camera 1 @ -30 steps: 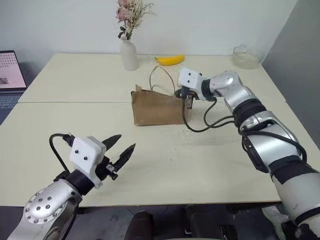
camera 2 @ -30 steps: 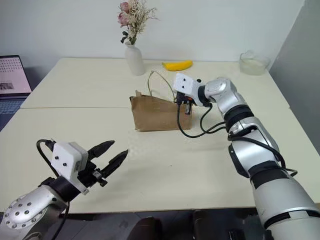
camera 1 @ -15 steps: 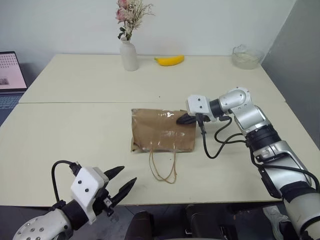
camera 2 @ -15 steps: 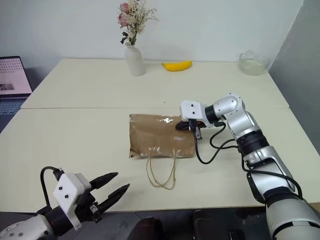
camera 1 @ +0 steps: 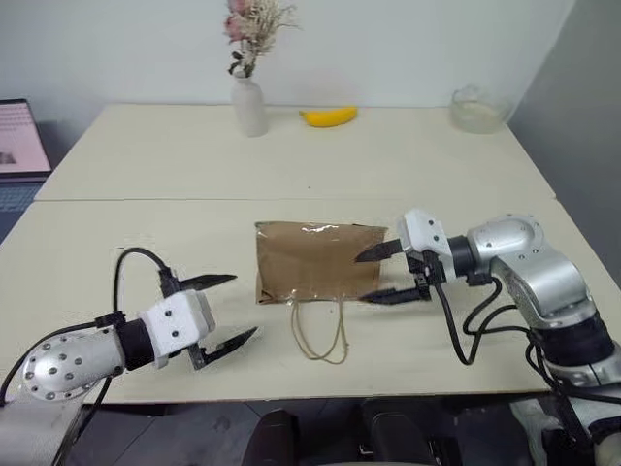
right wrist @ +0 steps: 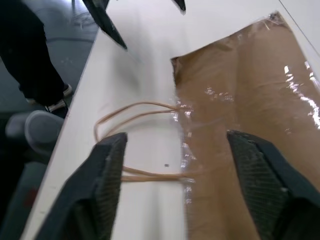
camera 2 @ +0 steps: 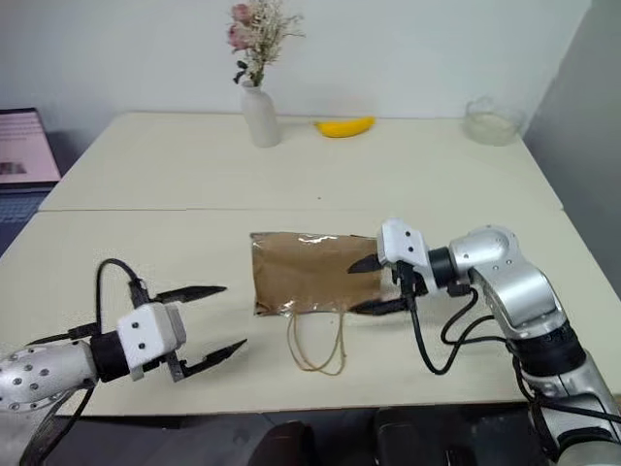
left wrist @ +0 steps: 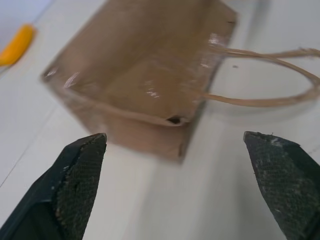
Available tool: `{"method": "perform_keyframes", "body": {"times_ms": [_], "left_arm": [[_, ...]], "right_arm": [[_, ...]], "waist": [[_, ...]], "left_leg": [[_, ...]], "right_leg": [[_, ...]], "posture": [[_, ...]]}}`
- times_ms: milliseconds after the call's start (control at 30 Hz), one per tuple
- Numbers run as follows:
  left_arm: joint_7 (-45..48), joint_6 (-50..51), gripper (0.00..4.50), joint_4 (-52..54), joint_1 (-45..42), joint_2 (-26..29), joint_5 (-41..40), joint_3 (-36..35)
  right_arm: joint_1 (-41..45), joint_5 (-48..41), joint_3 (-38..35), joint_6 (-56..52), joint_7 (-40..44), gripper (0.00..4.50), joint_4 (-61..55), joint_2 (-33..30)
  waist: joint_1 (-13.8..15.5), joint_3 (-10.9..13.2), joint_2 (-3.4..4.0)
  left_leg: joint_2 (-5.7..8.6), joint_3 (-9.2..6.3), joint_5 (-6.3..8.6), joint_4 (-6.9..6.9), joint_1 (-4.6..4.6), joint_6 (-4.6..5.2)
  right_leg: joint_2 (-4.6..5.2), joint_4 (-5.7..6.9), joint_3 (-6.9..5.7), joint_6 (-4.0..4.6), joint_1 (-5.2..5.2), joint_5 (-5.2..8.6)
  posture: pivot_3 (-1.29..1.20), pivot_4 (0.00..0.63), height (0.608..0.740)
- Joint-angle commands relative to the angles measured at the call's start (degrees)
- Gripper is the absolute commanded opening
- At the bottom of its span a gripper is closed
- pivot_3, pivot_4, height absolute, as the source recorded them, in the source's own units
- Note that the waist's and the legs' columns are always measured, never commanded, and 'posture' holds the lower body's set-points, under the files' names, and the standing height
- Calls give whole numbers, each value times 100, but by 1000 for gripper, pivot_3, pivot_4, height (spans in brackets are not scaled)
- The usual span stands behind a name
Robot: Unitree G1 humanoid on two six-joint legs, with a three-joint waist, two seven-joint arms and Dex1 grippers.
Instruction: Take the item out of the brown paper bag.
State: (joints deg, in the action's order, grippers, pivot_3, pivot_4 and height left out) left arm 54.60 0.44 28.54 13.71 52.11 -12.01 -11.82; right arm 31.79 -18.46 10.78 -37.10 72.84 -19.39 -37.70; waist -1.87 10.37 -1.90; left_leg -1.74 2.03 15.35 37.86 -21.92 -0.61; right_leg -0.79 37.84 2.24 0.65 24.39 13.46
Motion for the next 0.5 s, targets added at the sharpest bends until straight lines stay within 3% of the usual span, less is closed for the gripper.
{"method": "perform_keyframes", "body": {"times_ms": [33, 233, 467, 500], "left_arm": [[643, -1005, 4500, -546, -457, 179, 284, 600], [1233, -2240, 4500, -1497, -1529, 75, 843, 1746], [1100, -3016, 4500, -2326, -2289, -587, 1405, 2604], [1060, -3057, 4314, -2440, -2388, -718, 1460, 2705]], "right_arm": [[-347, -368, -374, -574, -436, 3399, -772, -212], [-919, -585, -621, -950, -1007, 3399, -1321, -476], [-1263, -899, -802, -1184, -1402, 3399, -1654, -649], [-1333, -947, -819, -1212, -1463, 3433, -1713, -672]], "waist": [[8, 1, 1], [15, 1, 0], [20, 0, -2], [21, 0, -3]], "left_leg": [[-3, 0, 0, 0, 1, 0], [0, -6, 0, 1, 0, 0], [0, -8, 0, -1, -6, 1], [1, -11, 0, -1, -7, 1]], "right_leg": [[-1, 0, -2, 0, 0, 0], [-2, 2, -5, -1, -1, 0], [-5, -5, -6, -40, -2, -21], [-5, -5, -8, -41, -2, -21]], "posture": [[0, 150, 740], [0, 150, 740], [0, 150, 740], [0, 150, 740]]}}
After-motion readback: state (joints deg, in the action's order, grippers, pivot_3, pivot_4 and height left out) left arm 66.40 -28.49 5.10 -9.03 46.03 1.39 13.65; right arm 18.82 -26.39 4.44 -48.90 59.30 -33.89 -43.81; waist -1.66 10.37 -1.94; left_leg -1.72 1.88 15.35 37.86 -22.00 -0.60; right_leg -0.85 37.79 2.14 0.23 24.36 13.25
